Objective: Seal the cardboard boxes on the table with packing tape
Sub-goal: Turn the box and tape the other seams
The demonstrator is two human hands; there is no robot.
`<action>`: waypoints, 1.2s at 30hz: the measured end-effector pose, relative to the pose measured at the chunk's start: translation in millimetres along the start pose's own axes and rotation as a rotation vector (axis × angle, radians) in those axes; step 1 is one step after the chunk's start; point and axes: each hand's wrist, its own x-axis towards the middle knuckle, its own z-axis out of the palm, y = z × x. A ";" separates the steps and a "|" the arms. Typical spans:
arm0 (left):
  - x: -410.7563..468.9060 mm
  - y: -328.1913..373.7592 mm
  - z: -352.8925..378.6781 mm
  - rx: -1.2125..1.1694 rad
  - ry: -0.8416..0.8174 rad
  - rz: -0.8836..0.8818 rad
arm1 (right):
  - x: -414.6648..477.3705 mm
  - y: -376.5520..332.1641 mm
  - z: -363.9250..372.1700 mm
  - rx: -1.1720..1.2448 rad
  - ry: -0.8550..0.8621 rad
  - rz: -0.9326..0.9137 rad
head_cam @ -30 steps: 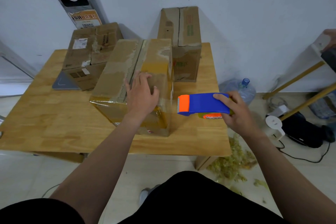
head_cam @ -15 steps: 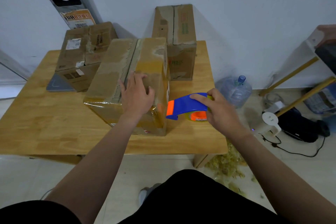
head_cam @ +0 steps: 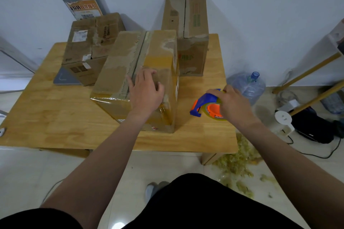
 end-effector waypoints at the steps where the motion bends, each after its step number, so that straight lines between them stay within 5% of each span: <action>1: 0.4 0.8 0.6 0.006 0.000 0.001 | 5.0 5.6 6.0 0.016 -0.032 0.035; 9: 4.3 -0.5 4.8 0.008 -0.015 -0.002 | 28.8 25.0 69.1 0.434 -0.335 0.459; 17: 4.3 -1.4 5.5 -0.031 -0.023 0.025 | 30.2 24.9 122.6 0.399 -0.489 0.502; 27: 5.6 -5.0 -3.0 -0.238 -0.038 -0.021 | 39.1 -2.6 74.1 0.271 -0.363 0.246; 30: 3.2 -11.4 -18.6 -0.503 -0.063 -0.052 | 39.7 -31.1 39.1 0.324 -0.238 0.173; 36: -16.4 -72.2 -53.3 -0.467 -0.003 0.139 | 34.9 -105.0 -24.8 0.392 0.069 -0.030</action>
